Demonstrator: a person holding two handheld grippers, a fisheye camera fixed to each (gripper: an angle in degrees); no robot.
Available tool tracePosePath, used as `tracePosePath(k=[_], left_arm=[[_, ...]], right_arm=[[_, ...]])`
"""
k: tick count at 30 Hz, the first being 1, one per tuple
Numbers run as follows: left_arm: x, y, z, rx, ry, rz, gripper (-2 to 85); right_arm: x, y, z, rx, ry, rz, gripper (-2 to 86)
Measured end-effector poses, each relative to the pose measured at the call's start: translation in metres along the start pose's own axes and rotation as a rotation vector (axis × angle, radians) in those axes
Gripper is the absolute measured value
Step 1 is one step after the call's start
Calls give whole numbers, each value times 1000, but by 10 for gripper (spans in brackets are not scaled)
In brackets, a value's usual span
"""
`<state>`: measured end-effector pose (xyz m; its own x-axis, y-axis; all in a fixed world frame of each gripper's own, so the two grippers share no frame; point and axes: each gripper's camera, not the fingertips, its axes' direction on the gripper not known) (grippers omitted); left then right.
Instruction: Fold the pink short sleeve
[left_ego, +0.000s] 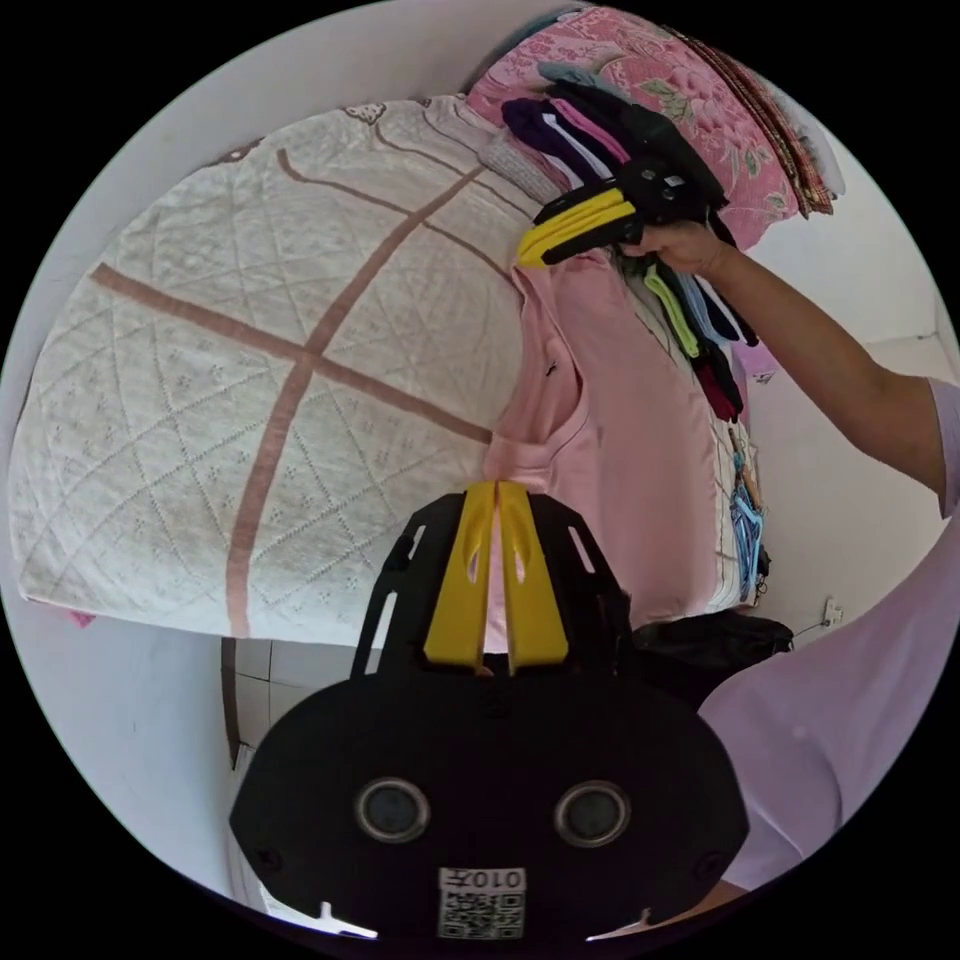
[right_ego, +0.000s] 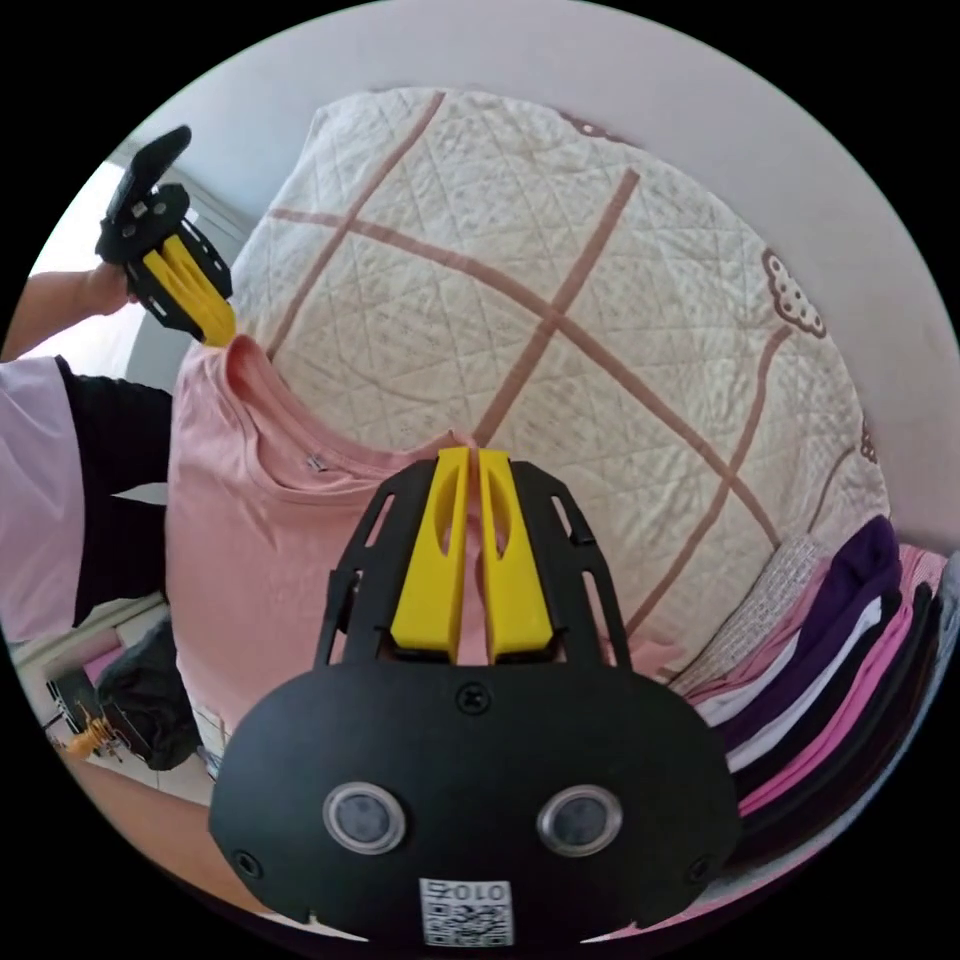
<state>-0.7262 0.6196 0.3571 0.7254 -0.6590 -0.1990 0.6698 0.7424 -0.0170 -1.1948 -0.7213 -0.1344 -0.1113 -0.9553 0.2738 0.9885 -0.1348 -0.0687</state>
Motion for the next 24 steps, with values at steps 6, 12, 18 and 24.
tracePosePath(k=[6, 12, 18, 24], left_arm=[[18, 20, -26, 109, -104, -15, -3], [29, 27, -14, 103, -179, -92, -3], [20, 9, -1, 34, -90, -165, -2], [32, 17, -15, 33, -107, -213, -3]], right_arm=[[26, 20, -19, 139, -73, 58, 26], [31, 29, 19, 159, -90, 151, 43], [42, 35, 26, 141, -137, 172, 52], [52, 41, 17, 81, -221, 120, 92]])
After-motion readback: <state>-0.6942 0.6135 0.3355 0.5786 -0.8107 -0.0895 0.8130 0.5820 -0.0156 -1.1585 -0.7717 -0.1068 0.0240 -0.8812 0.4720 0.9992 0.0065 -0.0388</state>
